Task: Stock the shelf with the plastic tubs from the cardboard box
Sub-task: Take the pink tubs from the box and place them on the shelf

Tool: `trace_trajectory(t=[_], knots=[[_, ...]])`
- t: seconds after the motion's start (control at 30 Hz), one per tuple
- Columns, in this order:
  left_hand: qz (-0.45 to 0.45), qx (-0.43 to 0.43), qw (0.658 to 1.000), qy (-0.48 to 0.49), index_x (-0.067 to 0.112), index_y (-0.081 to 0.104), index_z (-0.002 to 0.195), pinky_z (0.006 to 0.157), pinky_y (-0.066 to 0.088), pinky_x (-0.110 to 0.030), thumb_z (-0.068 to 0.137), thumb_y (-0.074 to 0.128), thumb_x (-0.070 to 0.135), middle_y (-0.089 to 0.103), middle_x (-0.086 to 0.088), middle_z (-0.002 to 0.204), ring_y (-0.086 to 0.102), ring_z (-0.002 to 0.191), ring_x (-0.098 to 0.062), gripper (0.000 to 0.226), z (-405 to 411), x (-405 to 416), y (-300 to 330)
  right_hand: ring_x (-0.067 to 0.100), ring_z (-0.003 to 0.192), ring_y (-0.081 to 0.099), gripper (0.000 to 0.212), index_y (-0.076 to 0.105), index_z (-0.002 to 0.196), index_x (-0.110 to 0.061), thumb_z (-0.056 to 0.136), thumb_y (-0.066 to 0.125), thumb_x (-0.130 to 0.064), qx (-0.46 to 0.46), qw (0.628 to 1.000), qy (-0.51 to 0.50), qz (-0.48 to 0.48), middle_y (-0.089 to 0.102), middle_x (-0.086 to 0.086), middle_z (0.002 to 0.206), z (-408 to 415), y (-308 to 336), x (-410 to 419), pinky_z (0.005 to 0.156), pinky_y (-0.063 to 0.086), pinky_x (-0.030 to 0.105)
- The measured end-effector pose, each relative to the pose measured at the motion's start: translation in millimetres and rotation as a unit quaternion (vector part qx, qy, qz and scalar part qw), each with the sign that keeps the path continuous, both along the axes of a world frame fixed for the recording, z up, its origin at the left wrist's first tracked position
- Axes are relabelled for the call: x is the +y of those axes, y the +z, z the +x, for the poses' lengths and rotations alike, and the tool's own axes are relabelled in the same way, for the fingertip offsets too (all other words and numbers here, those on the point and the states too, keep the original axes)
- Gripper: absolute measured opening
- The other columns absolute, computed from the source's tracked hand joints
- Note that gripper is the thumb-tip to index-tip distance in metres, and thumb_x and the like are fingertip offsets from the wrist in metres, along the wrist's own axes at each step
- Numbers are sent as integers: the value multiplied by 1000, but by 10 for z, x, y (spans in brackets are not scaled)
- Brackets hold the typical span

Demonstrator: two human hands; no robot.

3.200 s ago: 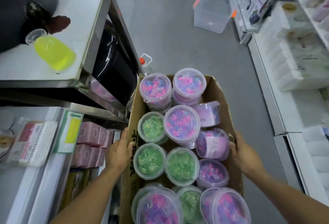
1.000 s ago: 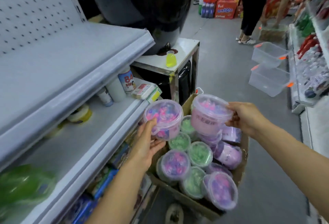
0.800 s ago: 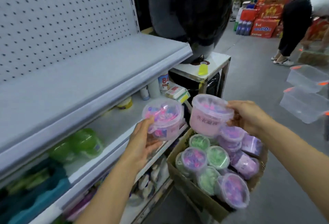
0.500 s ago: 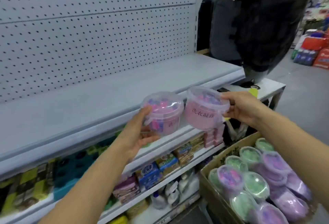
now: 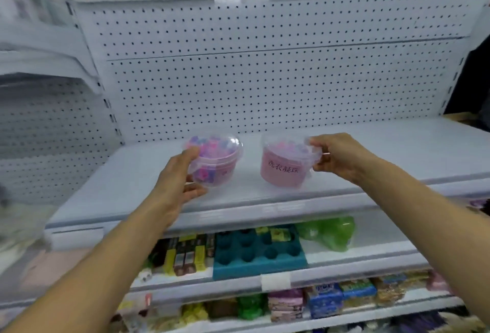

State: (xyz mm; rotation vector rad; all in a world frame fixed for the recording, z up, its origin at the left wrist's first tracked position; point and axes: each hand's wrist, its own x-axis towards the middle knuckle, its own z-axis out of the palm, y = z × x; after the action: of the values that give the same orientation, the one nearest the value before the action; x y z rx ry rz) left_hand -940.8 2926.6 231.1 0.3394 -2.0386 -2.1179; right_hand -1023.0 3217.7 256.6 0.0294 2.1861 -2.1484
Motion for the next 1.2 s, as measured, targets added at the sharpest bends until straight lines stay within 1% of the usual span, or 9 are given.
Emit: trace_trajectory(t=[0.17, 0.33, 0.4, 0.47, 0.57, 0.67, 0.87, 1.0, 1.2], knots=[[41, -16, 998, 47, 27, 49, 124, 91, 53, -44, 89, 55, 50, 54, -18, 112, 58, 107, -36, 42, -28, -957, 35, 20, 54, 48, 14, 63, 98, 4, 90, 57, -6, -29, 997, 61, 47, 48, 10, 67, -299, -16, -1003, 46, 48, 27], [63, -30, 996, 62, 25, 51, 128, 89, 54, -43, 87, 57, 52, 53, -20, 113, 58, 101, -34, 50, -82, -1646, 53, 20, 61, 48, 13, 62, 86, -6, 90, 61, -18, -21, 986, 120, 115, 48, 10, 73, -474, -80, -1710, 55, 48, 28], [65, -29, 996, 53, 24, 52, 126, 92, 53, -45, 87, 56, 52, 55, -17, 110, 58, 101, -33, 47, -113, -1857, 61, 20, 67, 48, 23, 65, 104, -6, 94, 56, -25, 7, 981, 129, 147, 52, 10, 83, -461, -60, -1893, 57, 52, 30], [71, -29, 996, 50, 24, 53, 121, 93, 52, -46, 87, 56, 51, 55, -16, 107, 59, 101, -32, 44, -152, -2046, 68, 20, 81, 54, 41, 54, 131, -23, 94, 52, -42, 43, 965, 134, 219, 53, 6, 109, -390, -19, -1983, 64, 58, 35], [86, -23, 994, 56, 25, 53, 116, 89, 53, -43, 87, 57, 50, 54, -16, 105, 58, 99, -31, 39, -222, -2306, 68, 17, 112, 49, 66, 37, 136, -52, 77, 65, -60, 92, 925, 191, 314, 29, -13, 131, -186, 64, -2044, 74, 54, 31], [104, -22, 991, 82, 22, 52, 119, 87, 54, -42, 85, 60, 51, 54, -18, 107, 58, 99, -31, 45, -282, -2518, 34, 9, 116, 38, 68, 47, 131, -43, 73, 79, -37, 138, 894, 215, 369, 29, -13, 134, -143, 67, -2209, 87, 37, 23], [136, -34, 983, 118, 18, 52, 123, 90, 53, -46, 83, 62, 51, 54, -21, 114, 57, 108, -35, 52, -348, -2853, -41, 10, 111, 41, 47, 61, 116, -25, 73, 80, -27, 210, 897, 208, 329, 40, -4, 127, -550, -12, -2977, 73, 36, 10], [155, -50, 978, 131, 17, 50, 124, 83, 55, -43, 82, 63, 51, 54, -23, 117, 56, 110, -36, 56, -378, -3032, -53, 20, 125, 42, 53, 58, 123, -25, 74, 78, -33, 224, 895, 215, 320, 35, 3, 139, -968, -135, -3542, 94, 40, 29], [154, -67, 977, 128, 17, 52, 120, 84, 55, -42, 80, 64, 53, 54, -25, 119, 57, 111, -38, 56, -413, -3125, -52, 25, 138, 33, 60, 52, 134, -25, 79, 74, -34, 204, 900, 214, 321, 17, 5, 154, -1384, -206, -4031, 105, 36, 35]])
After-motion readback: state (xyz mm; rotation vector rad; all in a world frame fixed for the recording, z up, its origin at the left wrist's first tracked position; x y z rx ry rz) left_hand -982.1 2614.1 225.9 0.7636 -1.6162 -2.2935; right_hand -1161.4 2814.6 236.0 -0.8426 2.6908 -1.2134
